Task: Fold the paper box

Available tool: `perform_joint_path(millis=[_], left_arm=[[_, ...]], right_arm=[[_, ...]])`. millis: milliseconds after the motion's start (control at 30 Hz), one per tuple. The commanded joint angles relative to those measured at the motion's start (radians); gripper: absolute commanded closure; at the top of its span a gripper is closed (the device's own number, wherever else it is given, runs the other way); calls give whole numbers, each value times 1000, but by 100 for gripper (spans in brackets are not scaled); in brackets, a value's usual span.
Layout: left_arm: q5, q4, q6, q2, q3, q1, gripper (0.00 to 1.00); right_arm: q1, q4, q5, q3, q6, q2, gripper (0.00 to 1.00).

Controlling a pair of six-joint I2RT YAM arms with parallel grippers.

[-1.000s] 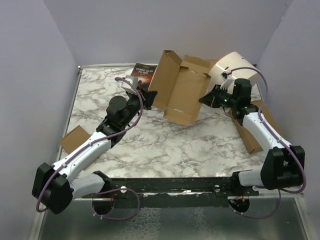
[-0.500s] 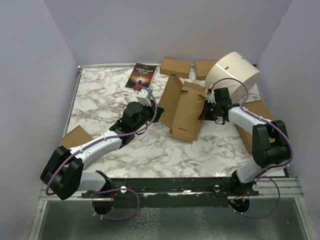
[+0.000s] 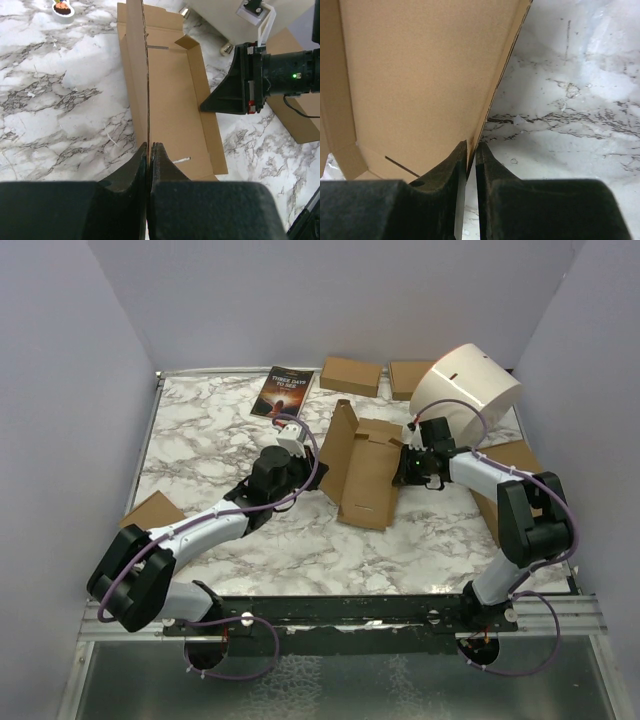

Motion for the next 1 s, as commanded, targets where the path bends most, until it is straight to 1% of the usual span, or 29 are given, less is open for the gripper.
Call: perform_joint_path(millis=[0,333,500,600,667,833,967], left_arm=[[25,-19,-35,16,1,-18,100],[20,-48,-35,42,27,-19,100],[25,-51,-34,44,35,-19,100],[28,-55,-32,40,37,-19,100],[30,-58,-32,35,36,-19,100],[30,-67,-19,16,29,-18,100],[26,-92,17,-7,19,-18,100]], right_arm=[[30,19,-44,32,-13,0,86],[50,25,-130,25,-15,-53,79],[54,41,-194,10,-8,-54,78],[54,49,-227,5,-4,-47,73],[54,53,-239,-1,-5,-43,73],[54,47,-241,-13,-44,-46,62],[54,19,-234,-23,-175,-67,42]])
